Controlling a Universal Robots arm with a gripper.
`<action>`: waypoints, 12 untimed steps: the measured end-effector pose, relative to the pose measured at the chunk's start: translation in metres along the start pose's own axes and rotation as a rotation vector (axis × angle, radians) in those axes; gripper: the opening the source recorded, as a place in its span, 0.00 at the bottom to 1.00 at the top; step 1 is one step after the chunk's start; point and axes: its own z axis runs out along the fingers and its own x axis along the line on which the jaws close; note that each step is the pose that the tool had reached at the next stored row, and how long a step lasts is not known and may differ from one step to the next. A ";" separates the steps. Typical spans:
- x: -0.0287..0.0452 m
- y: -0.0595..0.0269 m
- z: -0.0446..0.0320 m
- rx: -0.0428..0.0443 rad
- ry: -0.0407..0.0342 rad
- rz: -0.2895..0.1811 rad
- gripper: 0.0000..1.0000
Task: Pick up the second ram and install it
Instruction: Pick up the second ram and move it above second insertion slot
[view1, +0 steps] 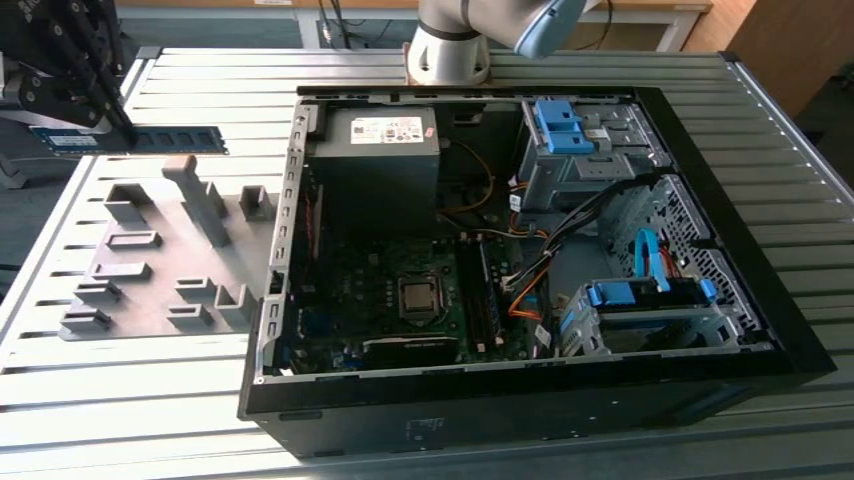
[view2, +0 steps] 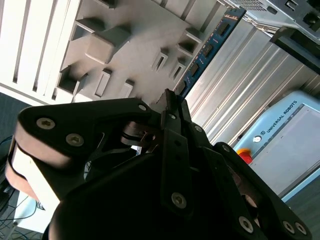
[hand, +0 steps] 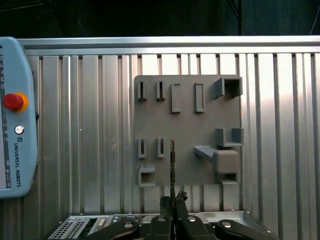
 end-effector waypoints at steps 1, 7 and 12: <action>0.0000 -0.0009 0.0000 0.0000 0.0000 0.000 0.14; -0.0002 -0.0059 0.0000 0.0001 -0.0001 0.000 0.14; -0.0004 -0.0098 -0.0001 0.0000 0.0000 0.000 0.14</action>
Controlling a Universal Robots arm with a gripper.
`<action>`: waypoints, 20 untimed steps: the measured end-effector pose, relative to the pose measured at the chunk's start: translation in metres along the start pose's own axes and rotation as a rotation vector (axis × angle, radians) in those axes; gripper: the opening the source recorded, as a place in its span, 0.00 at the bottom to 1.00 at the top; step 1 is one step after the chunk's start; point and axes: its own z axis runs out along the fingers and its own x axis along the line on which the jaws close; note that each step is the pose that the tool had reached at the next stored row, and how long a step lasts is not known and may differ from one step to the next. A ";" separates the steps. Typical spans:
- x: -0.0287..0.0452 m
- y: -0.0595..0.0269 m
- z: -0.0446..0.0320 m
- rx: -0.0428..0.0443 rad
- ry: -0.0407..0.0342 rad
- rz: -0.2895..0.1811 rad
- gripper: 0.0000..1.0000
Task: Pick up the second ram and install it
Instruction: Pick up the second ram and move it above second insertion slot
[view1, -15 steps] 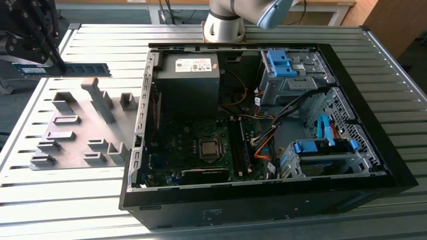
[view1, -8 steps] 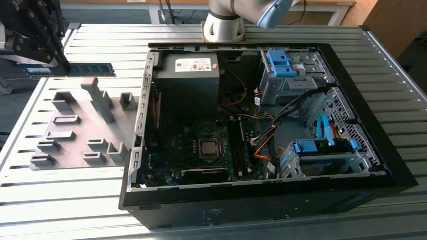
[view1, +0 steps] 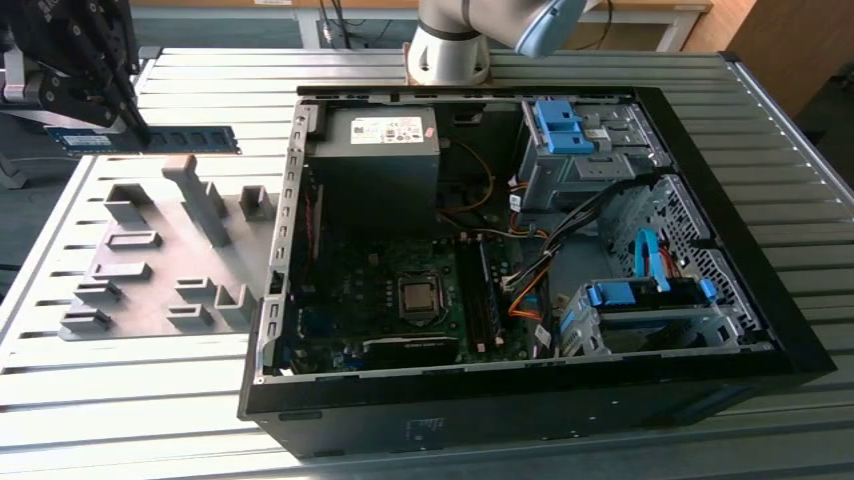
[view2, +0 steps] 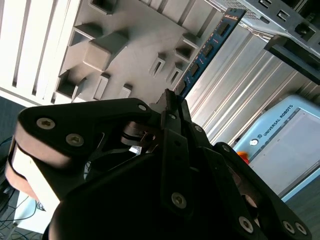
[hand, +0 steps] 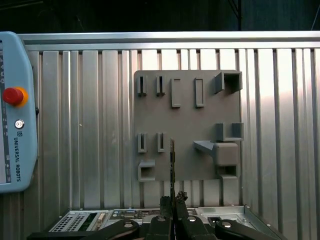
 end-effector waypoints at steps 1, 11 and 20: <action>0.0000 -0.0007 0.0000 0.0000 0.0000 0.000 0.14; -0.0003 -0.0086 -0.0002 0.0000 0.0001 0.000 0.14; -0.0005 -0.0148 -0.0002 0.0000 0.0000 0.000 0.14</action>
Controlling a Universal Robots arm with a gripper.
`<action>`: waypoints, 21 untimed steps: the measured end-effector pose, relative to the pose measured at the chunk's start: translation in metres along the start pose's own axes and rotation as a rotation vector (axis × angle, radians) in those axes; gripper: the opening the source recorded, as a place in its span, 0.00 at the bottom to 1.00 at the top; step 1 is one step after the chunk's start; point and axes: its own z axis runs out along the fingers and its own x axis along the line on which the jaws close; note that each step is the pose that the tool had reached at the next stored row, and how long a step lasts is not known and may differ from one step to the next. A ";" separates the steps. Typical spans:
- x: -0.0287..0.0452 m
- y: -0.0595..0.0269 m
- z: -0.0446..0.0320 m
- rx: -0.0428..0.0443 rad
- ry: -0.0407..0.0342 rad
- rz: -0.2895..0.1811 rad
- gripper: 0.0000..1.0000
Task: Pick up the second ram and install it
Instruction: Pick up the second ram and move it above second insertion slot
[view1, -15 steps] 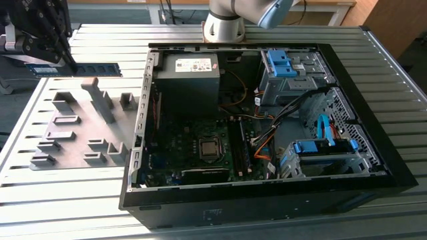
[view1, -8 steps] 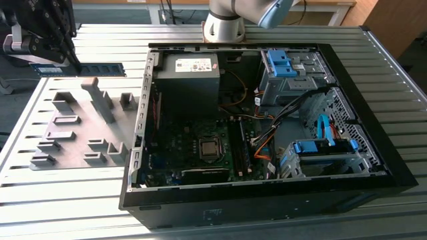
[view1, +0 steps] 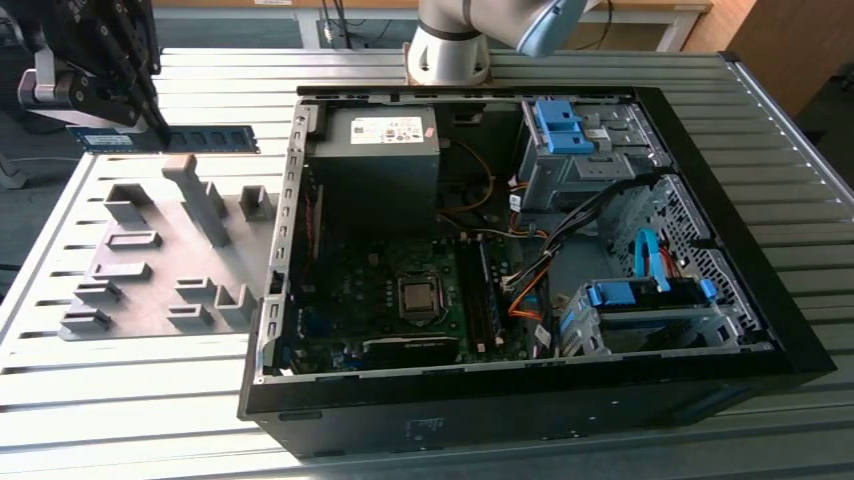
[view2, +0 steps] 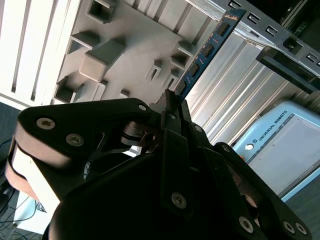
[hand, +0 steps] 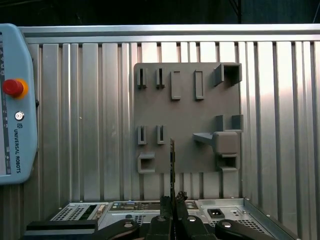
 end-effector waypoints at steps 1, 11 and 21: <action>0.0000 -0.0007 0.0000 0.0000 0.0000 0.000 0.14; -0.0002 -0.0069 -0.0001 0.0000 0.0001 0.000 0.14; -0.0005 -0.0151 -0.0002 0.0000 0.0000 0.000 0.14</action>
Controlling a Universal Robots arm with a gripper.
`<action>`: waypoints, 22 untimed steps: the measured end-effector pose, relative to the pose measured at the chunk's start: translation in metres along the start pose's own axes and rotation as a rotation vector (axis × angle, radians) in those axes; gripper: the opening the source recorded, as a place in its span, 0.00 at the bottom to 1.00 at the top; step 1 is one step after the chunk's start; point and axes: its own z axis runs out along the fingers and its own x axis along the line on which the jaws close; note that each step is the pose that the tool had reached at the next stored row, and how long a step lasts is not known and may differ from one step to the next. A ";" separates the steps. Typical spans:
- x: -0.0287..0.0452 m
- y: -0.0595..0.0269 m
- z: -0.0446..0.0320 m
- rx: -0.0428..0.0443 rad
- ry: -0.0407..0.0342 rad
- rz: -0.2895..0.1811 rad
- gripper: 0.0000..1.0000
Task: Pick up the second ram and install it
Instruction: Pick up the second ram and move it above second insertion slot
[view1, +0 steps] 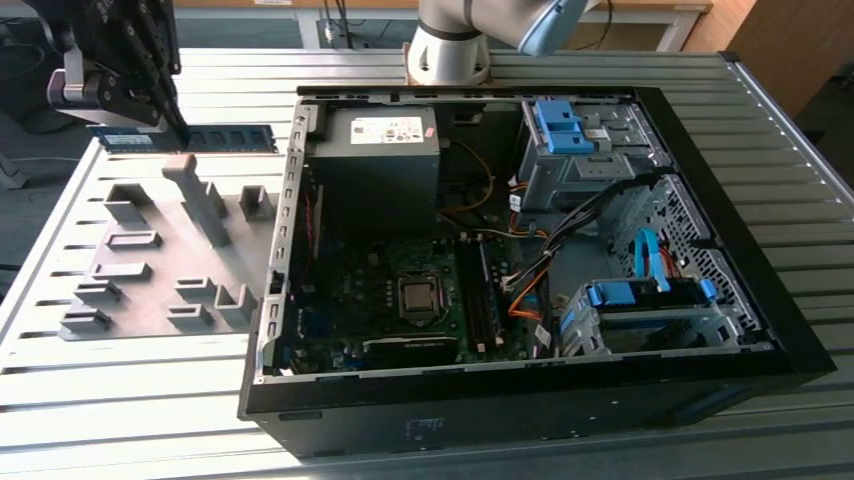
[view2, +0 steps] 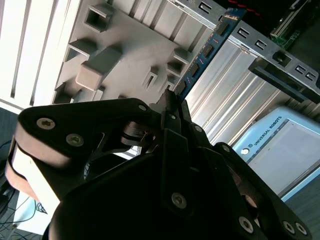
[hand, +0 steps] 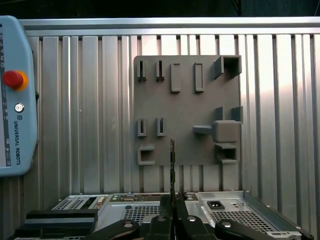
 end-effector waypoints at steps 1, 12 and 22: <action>0.0000 -0.0009 0.0000 0.0000 0.0001 0.000 0.14; -0.0009 -0.0243 -0.0003 0.0000 0.0000 0.000 0.14; -0.0021 -0.0598 -0.0008 0.0000 0.0000 0.000 0.14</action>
